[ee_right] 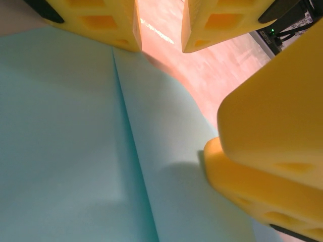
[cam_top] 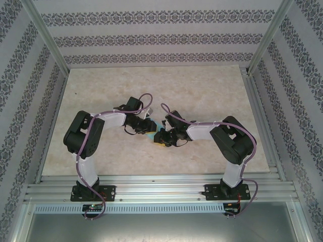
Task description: Fold a paper plane with a square sheet of paper (fold left side to right side)
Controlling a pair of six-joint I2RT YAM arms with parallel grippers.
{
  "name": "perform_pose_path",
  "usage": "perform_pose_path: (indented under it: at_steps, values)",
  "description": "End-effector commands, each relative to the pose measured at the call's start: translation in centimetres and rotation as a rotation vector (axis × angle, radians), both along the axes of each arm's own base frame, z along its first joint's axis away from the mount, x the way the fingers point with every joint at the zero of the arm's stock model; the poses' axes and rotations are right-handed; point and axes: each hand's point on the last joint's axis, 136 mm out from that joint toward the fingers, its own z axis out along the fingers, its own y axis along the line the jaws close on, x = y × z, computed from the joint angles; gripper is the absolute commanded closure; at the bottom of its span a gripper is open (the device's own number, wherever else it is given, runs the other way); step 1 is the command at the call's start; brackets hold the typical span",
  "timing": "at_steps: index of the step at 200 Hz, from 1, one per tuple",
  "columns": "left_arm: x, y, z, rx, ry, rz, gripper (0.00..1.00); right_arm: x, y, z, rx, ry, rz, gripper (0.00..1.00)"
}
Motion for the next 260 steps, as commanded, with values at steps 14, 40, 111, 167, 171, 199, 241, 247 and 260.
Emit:
perform_pose_path:
  at_steps: [14, 40, 111, 167, 171, 199, 241, 247, 260]
  values:
    - [0.1, 0.0, -0.9, 0.037, -0.01, -0.022, 0.73, -2.6, -4.3, -5.9, -0.231, 0.131, -0.043, 0.72]
    - [0.1, 0.2, -1.4, 0.05, -0.004, -0.019, 0.73, -2.5, -4.4, -5.9, -0.23, 0.132, -0.044, 0.72]
    - [0.8, 0.1, -1.8, 0.07, -0.013, -0.018, 0.73, -2.6, -4.3, -6.0, -0.231, 0.136, -0.039, 0.72]
    - [1.4, -0.1, -2.1, 0.073, -0.016, -0.02, 0.72, -2.8, -4.5, -6.1, -0.233, 0.142, -0.039, 0.72]
    - [1.3, 0.0, -2.2, 0.077, -0.016, -0.019, 0.72, -2.7, -4.5, -6.1, -0.233, 0.14, -0.038, 0.72]
    - [0.6, 0.4, -2.9, 0.093, -0.003, -0.024, 0.72, -2.8, -4.5, -6.0, -0.23, 0.138, -0.037, 0.72]
    - [-0.3, 1.1, -3.3, 0.113, 0.004, -0.021, 0.72, -2.7, -4.5, -6.1, -0.233, 0.138, -0.039, 0.72]
    - [-0.4, 1.2, -3.3, 0.114, 0.003, -0.021, 0.72, -2.7, -4.6, -6.1, -0.234, 0.14, -0.039, 0.72]
    - [-0.3, 1.2, -3.2, 0.118, 0.001, -0.02, 0.72, -2.8, -4.6, -6.1, -0.235, 0.141, -0.038, 0.72]
